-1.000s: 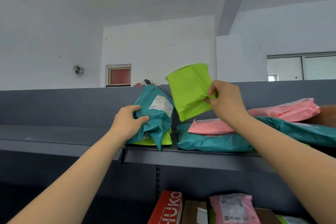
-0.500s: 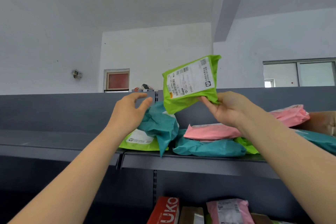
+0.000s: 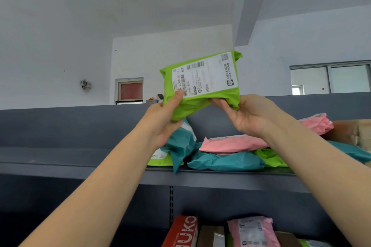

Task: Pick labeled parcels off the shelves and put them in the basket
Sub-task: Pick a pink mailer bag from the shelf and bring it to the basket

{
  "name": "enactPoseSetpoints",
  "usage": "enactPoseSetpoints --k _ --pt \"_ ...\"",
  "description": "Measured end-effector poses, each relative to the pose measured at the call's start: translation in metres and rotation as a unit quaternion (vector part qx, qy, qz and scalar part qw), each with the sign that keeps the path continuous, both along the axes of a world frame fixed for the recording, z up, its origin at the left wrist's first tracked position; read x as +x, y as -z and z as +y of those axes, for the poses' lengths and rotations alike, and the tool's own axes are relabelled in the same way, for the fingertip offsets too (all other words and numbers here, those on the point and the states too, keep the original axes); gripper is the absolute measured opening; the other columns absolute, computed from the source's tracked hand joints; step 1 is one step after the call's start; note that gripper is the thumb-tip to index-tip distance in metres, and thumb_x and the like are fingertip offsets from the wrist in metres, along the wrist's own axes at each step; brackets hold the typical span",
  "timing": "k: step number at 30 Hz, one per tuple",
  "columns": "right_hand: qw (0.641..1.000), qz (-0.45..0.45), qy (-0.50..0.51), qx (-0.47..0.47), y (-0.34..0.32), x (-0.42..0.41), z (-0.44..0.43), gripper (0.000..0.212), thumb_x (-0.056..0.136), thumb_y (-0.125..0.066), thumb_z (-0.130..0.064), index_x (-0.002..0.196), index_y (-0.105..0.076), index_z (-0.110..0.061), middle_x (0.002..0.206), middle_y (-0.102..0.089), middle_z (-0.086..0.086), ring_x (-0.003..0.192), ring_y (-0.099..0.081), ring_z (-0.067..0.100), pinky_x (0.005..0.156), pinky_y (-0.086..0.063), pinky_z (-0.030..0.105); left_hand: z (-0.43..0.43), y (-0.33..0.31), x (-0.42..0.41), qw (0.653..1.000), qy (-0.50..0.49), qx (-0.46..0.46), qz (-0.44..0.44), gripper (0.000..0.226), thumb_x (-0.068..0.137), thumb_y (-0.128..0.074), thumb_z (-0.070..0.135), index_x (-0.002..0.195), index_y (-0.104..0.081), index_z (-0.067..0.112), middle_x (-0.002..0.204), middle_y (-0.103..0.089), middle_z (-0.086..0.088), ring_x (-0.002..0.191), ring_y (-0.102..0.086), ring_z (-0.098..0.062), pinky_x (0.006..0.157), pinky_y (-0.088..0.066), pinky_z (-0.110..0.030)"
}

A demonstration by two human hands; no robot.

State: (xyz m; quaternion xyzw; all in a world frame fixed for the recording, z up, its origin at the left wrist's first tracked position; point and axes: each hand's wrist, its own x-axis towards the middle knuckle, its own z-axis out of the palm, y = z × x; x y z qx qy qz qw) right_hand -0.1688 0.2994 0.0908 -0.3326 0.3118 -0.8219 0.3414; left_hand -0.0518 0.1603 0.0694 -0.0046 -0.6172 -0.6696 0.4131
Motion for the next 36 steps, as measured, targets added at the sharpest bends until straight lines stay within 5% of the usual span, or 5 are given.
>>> enactPoseSetpoints --k 15,24,31,34,36 --pt "0.834 0.445 0.295 0.14 0.005 -0.009 0.048 0.049 0.09 -0.06 -0.032 0.135 -0.04 -0.035 0.124 -0.06 -0.005 0.104 -0.063 0.015 0.09 -0.051 0.043 0.018 -0.013 -0.005 0.996 -0.026 -0.061 0.056 0.032 0.077 -0.073 0.004 0.107 -0.064 0.008 0.099 -0.073 -0.008 0.089 -0.071 -0.022 0.072 -0.059 -0.032" --pt "0.924 0.28 0.233 0.117 0.031 -0.007 0.02 0.043 0.091 -0.061 -0.018 0.13 -0.041 -0.017 0.11 -0.065 0.0 0.087 -0.068 0.014 0.065 -0.06 0.031 0.031 0.017 -0.025 0.995 -0.055 -0.078 -0.03 0.101 0.081 -0.071 0.034 0.149 0.003 0.032 0.117 -0.063 0.005 0.097 -0.065 -0.012 0.086 -0.054 -0.043" --pt "0.913 0.314 0.199 0.168 0.041 -0.006 0.011 0.032 0.096 -0.051 -0.029 0.128 -0.047 -0.023 0.119 -0.062 -0.003 0.094 -0.068 0.016 0.07 -0.059 0.036 0.029 0.036 -0.03 0.975 -0.142 -0.173 -0.018 0.058 0.084 -0.069 0.022 0.134 -0.038 0.021 0.117 -0.063 0.005 0.093 -0.066 -0.011 0.073 -0.058 -0.03" --pt "0.799 0.467 0.293 0.24 0.038 -0.014 0.022 0.044 0.092 -0.056 -0.038 0.134 -0.047 -0.027 0.128 -0.056 -0.007 0.107 -0.061 0.013 0.086 -0.054 0.033 0.009 0.024 -0.024 0.938 -0.256 -0.233 -0.027 0.053 0.082 -0.07 0.035 0.129 -0.049 0.021 0.117 -0.064 0.004 0.099 -0.064 -0.014 0.085 -0.055 -0.037" --pt "0.606 0.619 0.388 0.314 0.034 -0.026 0.031 0.055 0.085 -0.065 -0.039 0.135 -0.047 -0.025 0.137 -0.051 -0.003 0.122 -0.049 0.014 0.1 -0.041 0.03 -0.004 0.018 -0.02 0.904 -0.331 -0.264 -0.055 0.057 0.079 -0.068 0.044 0.13 -0.051 0.022 0.12 -0.062 0.002 0.108 -0.059 -0.018 0.093 -0.05 -0.04"
